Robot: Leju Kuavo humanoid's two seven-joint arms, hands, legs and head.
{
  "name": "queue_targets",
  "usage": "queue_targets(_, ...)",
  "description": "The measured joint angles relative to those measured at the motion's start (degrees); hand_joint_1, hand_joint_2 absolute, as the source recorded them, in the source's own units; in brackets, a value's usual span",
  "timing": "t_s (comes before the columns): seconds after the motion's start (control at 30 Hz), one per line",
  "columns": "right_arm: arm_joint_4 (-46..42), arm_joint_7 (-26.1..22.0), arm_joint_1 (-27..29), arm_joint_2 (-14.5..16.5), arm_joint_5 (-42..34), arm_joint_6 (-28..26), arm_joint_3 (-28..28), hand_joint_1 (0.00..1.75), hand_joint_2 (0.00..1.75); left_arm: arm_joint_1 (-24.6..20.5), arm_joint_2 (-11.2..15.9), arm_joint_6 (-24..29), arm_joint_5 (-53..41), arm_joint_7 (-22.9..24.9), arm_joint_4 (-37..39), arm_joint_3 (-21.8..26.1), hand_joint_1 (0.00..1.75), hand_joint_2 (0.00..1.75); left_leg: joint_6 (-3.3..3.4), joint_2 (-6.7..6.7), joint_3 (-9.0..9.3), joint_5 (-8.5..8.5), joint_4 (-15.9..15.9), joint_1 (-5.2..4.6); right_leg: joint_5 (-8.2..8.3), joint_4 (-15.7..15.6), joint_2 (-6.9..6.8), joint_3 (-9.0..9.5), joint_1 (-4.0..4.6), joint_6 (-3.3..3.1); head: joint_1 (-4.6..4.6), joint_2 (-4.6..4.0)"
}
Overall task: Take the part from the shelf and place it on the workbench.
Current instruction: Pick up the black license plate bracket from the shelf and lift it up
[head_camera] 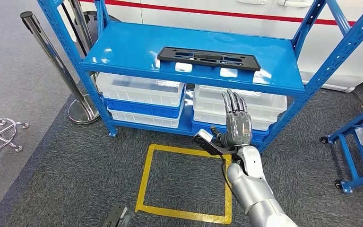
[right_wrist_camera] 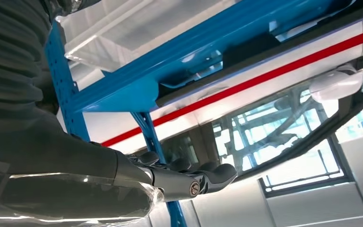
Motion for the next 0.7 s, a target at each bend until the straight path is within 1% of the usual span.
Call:
queue_targets(0.07, 0.2, 0.2, -0.1, -0.4, -0.5, 0.0, -0.2, 0.0, 1.75, 0.1, -0.1, -0.1, -0.1, 0.0, 0.0, -0.1, 0.0, 0.0, -0.36, -0.07, 1.82, -1.63, 0.1, -0.06, 6.03, -7.0, 0.03, 1.12, 0.26, -0.53, -0.03, 0.0)
queue_targets(0.1, 0.3, 0.4, -0.1, -0.7, -0.6, 0.0, -0.2, 0.0, 1.75, 0.0, -0.1, -0.2, -0.2, 0.0, 0.1, -0.1, 0.0, 0.0, -0.66, -0.12, 2.4, -2.41, 0.1, -0.11, 8.16, -9.5, 0.03, 1.65, 0.46, -0.81, 0.0, 0.01)
queue_targets(0.13, 0.4, 0.5, -0.1, -0.8, -0.7, 0.0, -0.3, 0.0, 1.75, 0.0, -0.2, -0.2, -0.3, 0.0, 0.1, -0.2, 0.0, 0.0, -0.98, -0.15, 2.94, -3.12, -0.1, -0.13, 9.4, -10.9, 0.05, 2.0, 0.67, -1.06, 0.01, 0.01)
queue_targets(0.17, 0.5, 0.6, -0.2, -1.0, -0.9, 0.0, -0.3, 0.0, 1.75, -0.1, -0.2, -0.2, -0.4, 0.1, 0.2, -0.2, 0.0, 0.0, -1.33, -0.18, 3.56, -3.47, -0.1, -0.2, 9.09, -11.2, 0.11, 2.3, 0.78, -1.29, 0.02, 0.01)
queue_targets(0.2, 0.6, 0.6, -0.4, -1.1, -1.2, 0.0, -0.3, 0.0, 1.75, -0.2, -0.2, -0.2, -0.5, 0.1, 0.2, -0.2, 0.0, 0.0, -1.65, -0.2, 4.0, -3.61, -0.1, -0.21, 8.46, -11.3, 0.18, 2.91, 0.71, -1.6, 0.07, 0.01)
queue_targets(0.23, 0.5, 0.5, -0.6, -1.2, -1.5, 0.0, -0.3, 0.0, 1.75, -0.2, -0.3, -0.3, -0.6, 0.1, 0.2, -0.2, 0.0, 0.0, -1.9, -0.11, 4.17, -3.41, 0.7, -0.2, 8.03, -11.4, 0.27, 3.66, 0.6, -1.94, 0.05, 0.01)
queue_targets(0.27, 0.5, 0.4, -0.8, -1.3, -1.8, 0.0, -0.4, 0.0, 1.75, -0.3, -0.3, -0.3, -0.6, 0.1, 0.2, -0.2, 0.0, 0.0, -2.14, -0.02, 3.52, -2.95, 2.8, -0.2, 7.48, -11.7, 0.36, 4.51, 0.45, -2.31, 0.05, 0.01)
queue_targets(0.3, 0.5, 0.3, -1.0, -1.3, -2.1, 0.0, -0.4, 0.0, 1.75, -0.4, -0.3, -0.3, -0.7, 0.1, 0.2, -0.2, 0.0, 0.0, -2.42, 0.07, 1.86, -2.79, 5.9, -0.14, 6.9, -11.8, 0.4, 5.4, 0.35, -2.61, 0.04, 0.01)
queue_targets(0.33, 0.5, 0.2, -1.1, -1.3, -2.4, 0.0, -0.4, 0.0, 1.75, -0.5, -0.3, -0.3, -0.7, 0.1, 0.2, -0.2, 0.0, 0.0, -2.73, 0.16, -0.6, -3.19, 9.8, -0.08, 6.21, -11.9, 0.4, 6.29, 0.31, -2.82, 0.03, 0.0)
queue_targets(0.37, 0.5, 0.1, -1.1, -1.4, -2.6, 0.0, -0.4, 0.0, 1.75, -0.5, -0.3, -0.3, -0.7, 0.1, 0.2, -0.2, 0.0, 0.0, -3.0, 0.18, -3.32, -4.46, 13.3, -0.04, 5.44, -11.9, 0.42, 7.14, 0.31, -2.95, 0.02, -0.01)
queue_targets(0.4, 0.5, 0.0, -1.0, -1.4, -2.8, 0.0, -0.4, 0.0, 1.75, -0.4, -0.3, -0.3, -0.7, 0.2, 0.2, -0.2, 0.0, 0.0, -3.19, 0.19, -5.87, -6.38, 15.9, -0.01, 4.62, -11.9, 0.46, 8.1, 0.33, -2.99, 0.02, 0.0)
queue_targets(0.43, 0.5, 0.0, -0.9, -1.4, -3.0, 0.0, -0.5, 0.0, 1.75, -0.2, -0.3, -0.3, -0.8, 0.2, 0.2, -0.2, 0.0, 0.0, -3.23, 0.2, -7.85, -8.33, 16.8, -0.02, 3.74, -11.9, 0.53, 9.18, 0.34, -2.99, 0.02, 0.0)
queue_targets(0.47, 0.6, 0.0, -0.9, -1.4, -3.2, 0.0, -0.5, 0.0, 1.75, -0.1, -0.3, -0.3, -0.8, 0.2, 0.2, -0.2, 0.0, 0.0, -3.1, 0.2, -9.15, -9.41, 16.2, -0.05, 2.87, -11.9, 0.59, 10.37, 0.37, -2.97, 0.02, 0.0)
queue_targets(0.5, 0.6, -0.1, -0.9, -1.4, -3.5, 0.0, -0.5, 0.0, 1.75, -0.1, -0.2, -0.2, -0.8, 0.3, 0.2, -0.2, 0.0, 0.0, -2.83, 0.2, -9.83, -8.85, 14.0, -0.13, 1.99, -11.9, 0.66, 11.62, 0.42, -2.93, 0.02, 0.0)
queue_targets(0.53, 0.7, -0.1, -0.8, -1.4, -3.8, 0.0, -0.5, 0.0, 1.75, -0.1, -0.2, -0.2, -0.8, 0.5, 0.2, -0.2, 0.0, 0.0, -2.34, 0.2, -10.09, -6.09, 10.7, -0.29, 1.13, -12.0, 0.68, 12.76, 0.49, -2.87, 0.02, -0.01)
queue_targets(0.57, 0.9, -0.2, -0.8, -1.4, -4.2, 0.0, -0.5, 0.0, 1.75, 0.1, -0.2, -0.1, -0.8, 0.7, 0.3, -0.2, 0.0, 0.0, -1.67, 0.12, -10.32, -1.06, 7.0, -0.58, 0.31, -11.8, 0.72, 13.74, 0.59, -2.76, 0.04, -0.01)
queue_targets(0.6, 1.1, -0.3, -0.6, -1.4, -4.4, 0.0, -0.6, 0.0, 1.75, 0.1, -0.1, 0.1, -0.8, 1.0, 0.4, -0.2, 0.0, 0.0, -1.08, 0.01, -10.39, 3.31, 4.1, -0.85, -0.41, -11.8, 0.85, 14.33, 0.64, -2.52, 0.05, 0.0)
queue_targets(0.63, 1.3, -0.3, -0.4, -1.4, -4.7, 0.0, -0.6, 0.0, 1.75, 0.2, 0.0, 0.4, -0.8, 1.3, 0.4, -0.2, 0.0, 0.0, -0.62, -0.08, -10.51, 6.79, 2.4, -1.06, -1.04, -11.8, 0.96, 14.61, 0.64, -2.2, 0.08, 0.0)
queue_targets(0.67, 1.4, -0.3, -0.2, -1.5, -4.8, 0.0, -0.7, 0.0, 1.75, 0.2, 0.0, 0.6, -0.8, 1.5, 0.5, -0.2, 0.0, 0.0, -0.32, -0.19, -10.61, 8.52, 1.7, -1.24, -1.51, -11.9, 1.1, 14.74, 0.57, -1.82, 0.1, 0.01)
queue_targets(0.7, 1.4, -0.3, -0.2, -1.5, -4.9, 0.0, -0.7, 0.0, 1.75, 0.1, 0.0, 0.9, -0.8, 1.7, 0.5, -0.2, 0.0, 0.0, -0.15, -0.21, -10.36, 8.16, 1.6, -1.22, -1.83, -12.2, 1.19, 14.85, 0.54, -1.42, 0.08, 0.01)
